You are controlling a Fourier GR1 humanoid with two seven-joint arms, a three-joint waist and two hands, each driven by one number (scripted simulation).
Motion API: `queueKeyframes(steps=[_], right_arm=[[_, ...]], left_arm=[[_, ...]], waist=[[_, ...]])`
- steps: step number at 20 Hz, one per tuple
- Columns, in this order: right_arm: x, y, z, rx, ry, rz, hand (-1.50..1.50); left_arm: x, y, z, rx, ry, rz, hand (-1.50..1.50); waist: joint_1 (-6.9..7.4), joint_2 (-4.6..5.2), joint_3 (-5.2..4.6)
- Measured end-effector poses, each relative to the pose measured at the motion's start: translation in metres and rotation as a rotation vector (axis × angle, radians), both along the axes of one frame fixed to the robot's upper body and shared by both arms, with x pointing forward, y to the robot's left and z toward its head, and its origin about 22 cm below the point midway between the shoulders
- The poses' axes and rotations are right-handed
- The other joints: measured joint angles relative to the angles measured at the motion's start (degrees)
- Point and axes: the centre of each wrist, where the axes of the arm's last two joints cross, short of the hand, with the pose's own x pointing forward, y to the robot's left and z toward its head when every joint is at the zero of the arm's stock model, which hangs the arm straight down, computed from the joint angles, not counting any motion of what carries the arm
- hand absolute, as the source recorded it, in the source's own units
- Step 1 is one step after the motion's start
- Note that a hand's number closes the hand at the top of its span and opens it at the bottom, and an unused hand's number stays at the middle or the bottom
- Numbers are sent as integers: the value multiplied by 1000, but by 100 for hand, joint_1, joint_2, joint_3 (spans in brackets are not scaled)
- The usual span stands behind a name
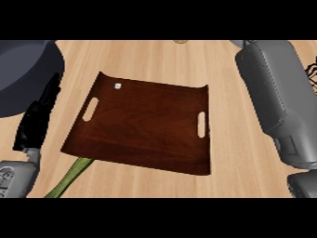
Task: Pick the tomato from the tray and place it in the tiered basket
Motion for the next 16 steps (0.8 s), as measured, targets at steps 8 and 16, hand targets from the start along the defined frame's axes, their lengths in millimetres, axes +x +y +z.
queueKeyframes(steps=[8, 16], right_arm=[[14, -24, 55, -101, 5, -113, 150], [17, -71, 61, -68, 29, -129, 150]], left_arm=[[-5, 12, -4, 5, 9, 21, 0], [-8, 13, -8, -1, 10, 25, 0]], waist=[[-103, -38, 0], [-150, -43, 4]])
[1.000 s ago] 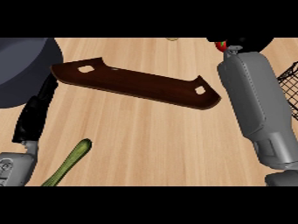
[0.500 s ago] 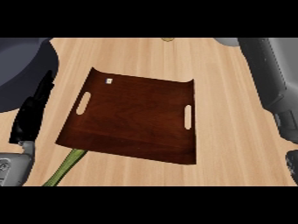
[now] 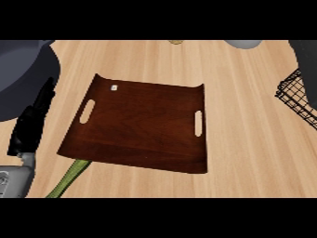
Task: Pick the tomato from the tray and place it in the tiered basket
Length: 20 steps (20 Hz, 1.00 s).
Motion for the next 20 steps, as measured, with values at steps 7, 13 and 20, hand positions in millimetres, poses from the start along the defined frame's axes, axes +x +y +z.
queueKeyframes(steps=[7, 13, 20], right_arm=[[-1, -52, -12, -120, 149, -123, 150], [-10, -98, -13, -207, 269, -241, 150], [-27, -140, -25, -186, 331, -203, 150]], left_arm=[[3, -2, 6, -1, -3, 4, 0], [-2, 2, 6, 0, -5, 3, 0], [2, -2, 7, -6, -3, 8, 0]], waist=[[-6, 6, 0], [-15, -5, 1], [-77, -23, 3]])
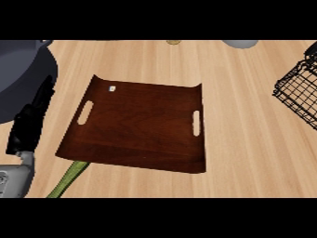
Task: Pick the tomato from the tray and place it in the tiered basket
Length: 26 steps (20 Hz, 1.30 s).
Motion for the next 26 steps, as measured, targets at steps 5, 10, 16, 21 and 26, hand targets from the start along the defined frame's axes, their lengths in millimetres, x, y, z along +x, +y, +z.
queueKeyframes(steps=[5, 10, 16, 21, 26], right_arm=[[-10, -23, -9, 86, -9, 40, 150], [-21, -40, -33, 207, -28, 59, 150], [-32, -54, -59, 380, -113, 20, -150], [-41, -59, -67, 383, -260, 38, -150], [-51, -63, -57, 324, -409, 56, -150]], left_arm=[[-7, 3, -1, 5, 3, 1, 0], [-8, 5, -4, 6, 6, 7, 0], [-8, 7, -5, 6, 4, 10, 0], [-11, 7, -5, 4, 5, 9, 0], [-12, 9, -3, 5, 8, 12, 0]], waist=[[30, 6, 1], [-5, -1, 1], [6, 4, 3], [-5, -4, 4], [-24, -16, 0]])
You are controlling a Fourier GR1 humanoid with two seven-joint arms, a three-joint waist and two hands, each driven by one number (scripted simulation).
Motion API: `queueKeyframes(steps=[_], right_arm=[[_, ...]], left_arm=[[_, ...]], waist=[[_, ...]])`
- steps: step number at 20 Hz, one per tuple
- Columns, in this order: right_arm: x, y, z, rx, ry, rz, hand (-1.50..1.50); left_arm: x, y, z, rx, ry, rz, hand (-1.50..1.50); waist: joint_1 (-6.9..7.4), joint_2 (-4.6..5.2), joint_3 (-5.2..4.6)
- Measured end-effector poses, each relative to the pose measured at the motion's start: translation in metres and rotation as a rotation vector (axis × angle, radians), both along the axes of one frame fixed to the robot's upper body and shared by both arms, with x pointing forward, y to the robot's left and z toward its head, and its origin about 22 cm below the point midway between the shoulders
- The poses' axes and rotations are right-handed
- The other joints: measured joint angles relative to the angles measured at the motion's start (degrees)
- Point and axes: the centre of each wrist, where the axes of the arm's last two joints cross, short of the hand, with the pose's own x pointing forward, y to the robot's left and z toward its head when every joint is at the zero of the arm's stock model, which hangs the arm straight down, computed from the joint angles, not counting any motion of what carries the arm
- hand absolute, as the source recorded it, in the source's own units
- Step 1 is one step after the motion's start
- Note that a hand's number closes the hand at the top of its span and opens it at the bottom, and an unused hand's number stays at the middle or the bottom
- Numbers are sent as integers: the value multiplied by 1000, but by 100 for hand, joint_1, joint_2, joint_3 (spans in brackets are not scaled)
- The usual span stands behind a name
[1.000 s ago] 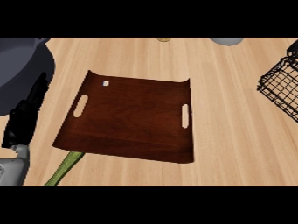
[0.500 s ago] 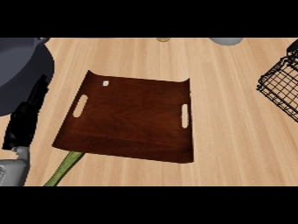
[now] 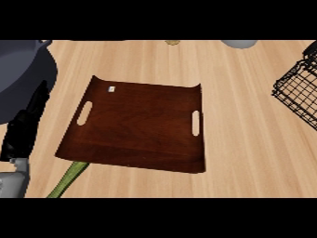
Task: Pick the tomato from the tray and place it in the tiered basket
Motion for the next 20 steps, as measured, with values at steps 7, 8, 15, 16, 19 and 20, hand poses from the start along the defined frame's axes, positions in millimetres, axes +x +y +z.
queueKeyframes(steps=[7, 8, 15, 16, 19, 20], right_arm=[[-22, 5, 45, -5, -120, -97, -150], [-29, 3, 50, 11, -133, -114, -150], [-95, 4, 56, 113, -199, -128, -150], [-107, 5, 55, 115, -205, -126, -150], [-150, 6, 55, 118, -247, -120, -150], [-164, 10, 52, 119, -263, -114, -150]], left_arm=[[-2, 0, -5, 4, 0, 17, 0], [-4, -2, -4, 1, 0, 19, 0], [-8, 8, -9, 6, 8, 53, 0], [-9, 9, -9, 3, 9, 55, 0], [-12, 9, -6, 4, 13, 54, 0], [-13, 11, -6, 6, 15, 58, 0]], waist=[[-82, -30, -7], [-96, -39, -8], [-286, -86, -10], [-298, -89, -10], [-304, -90, -6], [-324, -92, -6]])
